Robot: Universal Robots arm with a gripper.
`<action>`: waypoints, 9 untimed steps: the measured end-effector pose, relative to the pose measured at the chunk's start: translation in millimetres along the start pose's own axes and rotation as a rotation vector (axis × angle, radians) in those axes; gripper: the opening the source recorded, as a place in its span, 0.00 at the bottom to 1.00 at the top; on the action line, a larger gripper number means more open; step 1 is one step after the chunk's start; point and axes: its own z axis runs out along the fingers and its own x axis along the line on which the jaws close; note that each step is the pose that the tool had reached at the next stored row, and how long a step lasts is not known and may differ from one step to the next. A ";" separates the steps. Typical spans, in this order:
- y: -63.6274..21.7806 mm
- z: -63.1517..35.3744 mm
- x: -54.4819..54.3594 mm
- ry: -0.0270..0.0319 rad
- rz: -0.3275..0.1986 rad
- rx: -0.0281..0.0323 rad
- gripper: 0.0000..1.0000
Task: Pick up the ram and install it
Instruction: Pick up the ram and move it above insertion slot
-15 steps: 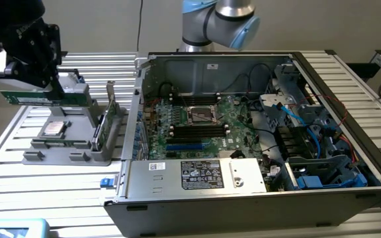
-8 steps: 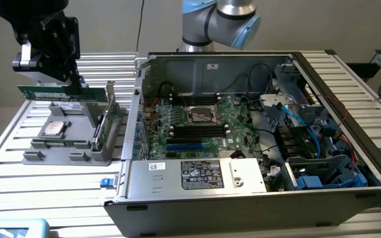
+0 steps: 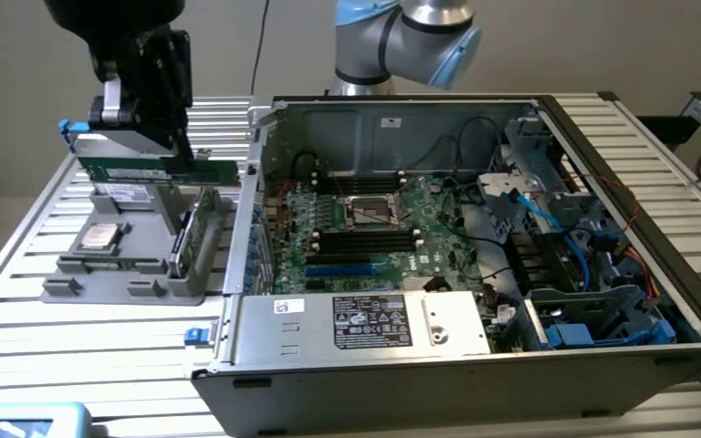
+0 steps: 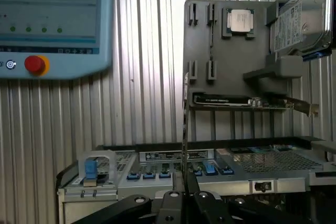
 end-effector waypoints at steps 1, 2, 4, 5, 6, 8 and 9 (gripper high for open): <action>-4.4 0.1 -0.3 0.0000 -0.001 -0.0001 0.13; -8.9 0.2 -0.6 0.0001 -0.002 -0.0002 0.13; -18.2 0.6 -1.1 0.0000 -0.004 -0.0002 0.13; -22.7 0.7 -1.3 0.0001 -0.005 -0.0004 0.13; -27.1 0.9 -1.6 0.0001 -0.006 -0.0005 0.13; -36.2 1.4 -2.1 0.0001 -0.008 -0.0007 0.13; -40.9 1.6 -2.4 0.0001 -0.009 -0.0009 0.13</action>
